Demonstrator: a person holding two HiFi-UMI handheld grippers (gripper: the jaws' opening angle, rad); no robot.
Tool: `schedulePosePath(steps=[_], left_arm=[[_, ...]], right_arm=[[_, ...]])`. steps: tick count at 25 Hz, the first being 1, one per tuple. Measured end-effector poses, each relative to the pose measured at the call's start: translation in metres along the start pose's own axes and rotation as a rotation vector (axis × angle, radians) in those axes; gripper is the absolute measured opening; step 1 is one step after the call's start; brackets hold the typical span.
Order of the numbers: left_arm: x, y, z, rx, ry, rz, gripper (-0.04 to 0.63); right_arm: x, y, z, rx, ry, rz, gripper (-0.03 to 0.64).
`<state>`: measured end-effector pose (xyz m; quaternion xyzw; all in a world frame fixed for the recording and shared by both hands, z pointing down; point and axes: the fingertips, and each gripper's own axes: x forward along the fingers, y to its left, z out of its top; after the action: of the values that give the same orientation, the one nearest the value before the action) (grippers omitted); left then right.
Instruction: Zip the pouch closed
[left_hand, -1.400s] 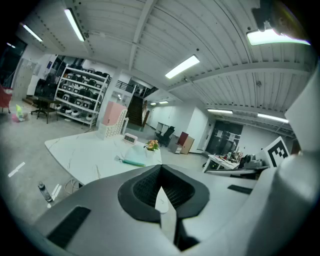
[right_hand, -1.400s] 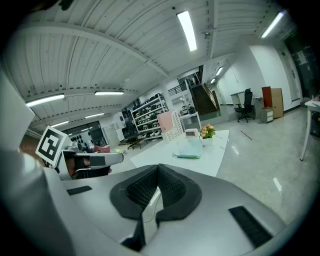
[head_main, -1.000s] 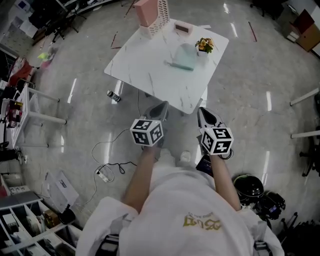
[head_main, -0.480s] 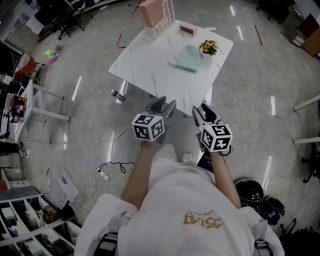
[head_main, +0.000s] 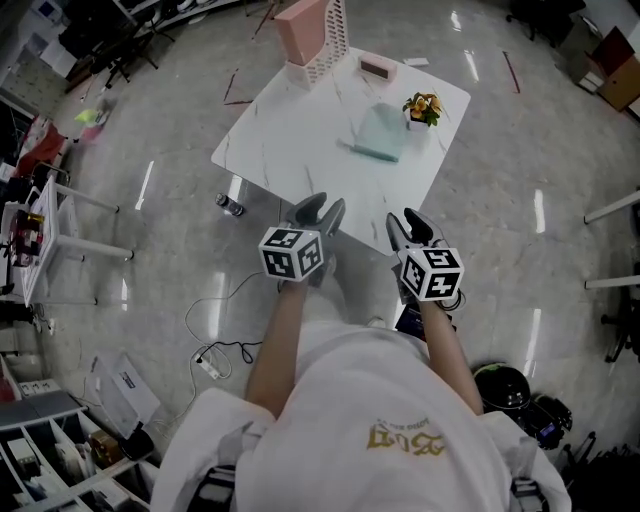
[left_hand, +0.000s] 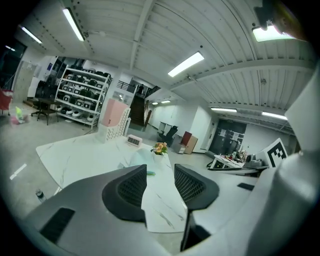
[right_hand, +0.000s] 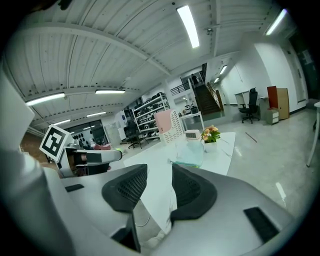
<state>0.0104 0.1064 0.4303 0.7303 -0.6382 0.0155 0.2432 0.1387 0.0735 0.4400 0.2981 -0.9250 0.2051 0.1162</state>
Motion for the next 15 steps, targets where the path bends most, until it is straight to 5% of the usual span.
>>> schedulePosePath(steps=[9,15], left_arm=[[0.074,0.09,0.045,-0.021,0.052,-0.129,0.181],[0.119,0.134,0.046,0.05,0.175,-0.228,0.179]], right_arm=[[0.102,-0.023,0.013,0.042,0.055,-0.165,0.147],[0.162,-0.028,0.012,0.094,0.09,-0.241,0.149]])
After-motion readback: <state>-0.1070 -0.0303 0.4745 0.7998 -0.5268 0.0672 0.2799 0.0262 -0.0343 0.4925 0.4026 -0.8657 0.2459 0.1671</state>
